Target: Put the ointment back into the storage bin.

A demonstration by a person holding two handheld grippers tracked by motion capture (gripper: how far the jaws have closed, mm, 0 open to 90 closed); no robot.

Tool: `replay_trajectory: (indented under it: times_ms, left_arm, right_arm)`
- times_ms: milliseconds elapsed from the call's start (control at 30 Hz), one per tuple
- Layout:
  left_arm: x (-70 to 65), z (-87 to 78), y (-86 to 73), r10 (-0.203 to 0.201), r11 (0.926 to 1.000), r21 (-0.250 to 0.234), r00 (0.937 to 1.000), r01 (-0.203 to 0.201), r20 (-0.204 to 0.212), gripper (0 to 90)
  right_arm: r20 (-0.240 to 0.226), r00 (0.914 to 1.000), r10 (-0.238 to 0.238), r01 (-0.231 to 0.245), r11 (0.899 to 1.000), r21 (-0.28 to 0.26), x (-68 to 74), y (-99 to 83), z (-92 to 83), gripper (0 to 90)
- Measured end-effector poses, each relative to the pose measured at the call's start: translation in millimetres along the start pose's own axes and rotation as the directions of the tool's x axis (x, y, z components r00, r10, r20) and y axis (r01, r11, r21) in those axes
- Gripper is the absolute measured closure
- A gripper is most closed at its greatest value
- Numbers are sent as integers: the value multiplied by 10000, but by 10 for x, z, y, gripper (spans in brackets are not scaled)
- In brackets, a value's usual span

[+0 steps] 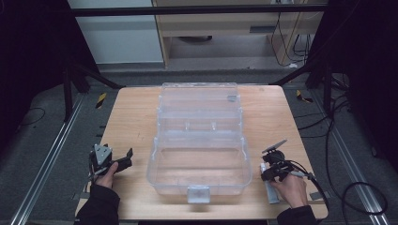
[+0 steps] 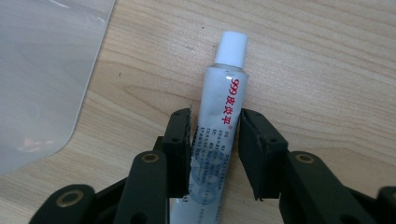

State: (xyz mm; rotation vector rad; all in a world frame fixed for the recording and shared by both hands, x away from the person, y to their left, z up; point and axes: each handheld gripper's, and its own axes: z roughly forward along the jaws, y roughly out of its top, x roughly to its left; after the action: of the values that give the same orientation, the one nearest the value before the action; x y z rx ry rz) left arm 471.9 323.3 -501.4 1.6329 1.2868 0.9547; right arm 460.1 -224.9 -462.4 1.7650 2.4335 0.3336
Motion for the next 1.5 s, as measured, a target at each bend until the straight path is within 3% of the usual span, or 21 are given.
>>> replay_trajectory:
  times_ms: [467, 633, 900, 1100, 1333, 1500]
  left_arm:
    - [0, 0, 0, 5, 10000, 0, 10000, -5, 11, 18]
    - [-1, 0, 0, 8, 10000, 2, 10000, -8, 15, 18]
    - [-1, 1, 0, 16, 10000, 7, 10000, -16, 10, 18]
    - [-3, 2, 1, 31, 10000, 18, 10000, -31, -4, 18]
    - [-3, 3, 1, 30, 10000, 25, 10000, -30, -8, 18]
    - [-2, 4, 2, 36, 10000, 37, 10000, -36, 8, 18]
  right_arm:
    - [247, 9994, -237, 229, 9992, 329, 26, 10, 28, 692]
    - [376, 9978, -540, 520, 9973, 524, 19, 21, 27, 696]
    - [273, 9970, -719, 706, 9963, 481, -38, 20, -82, 698]
    - [237, 9943, -1036, 1032, 9945, 189, -90, 20, -207, 698]
    - [-39, 9923, -1235, 1228, 9891, -813, -114, 86, -446, 698]
    - [-291, 9890, -1449, 1392, 9792, -1476, -120, 143, -563, 698]
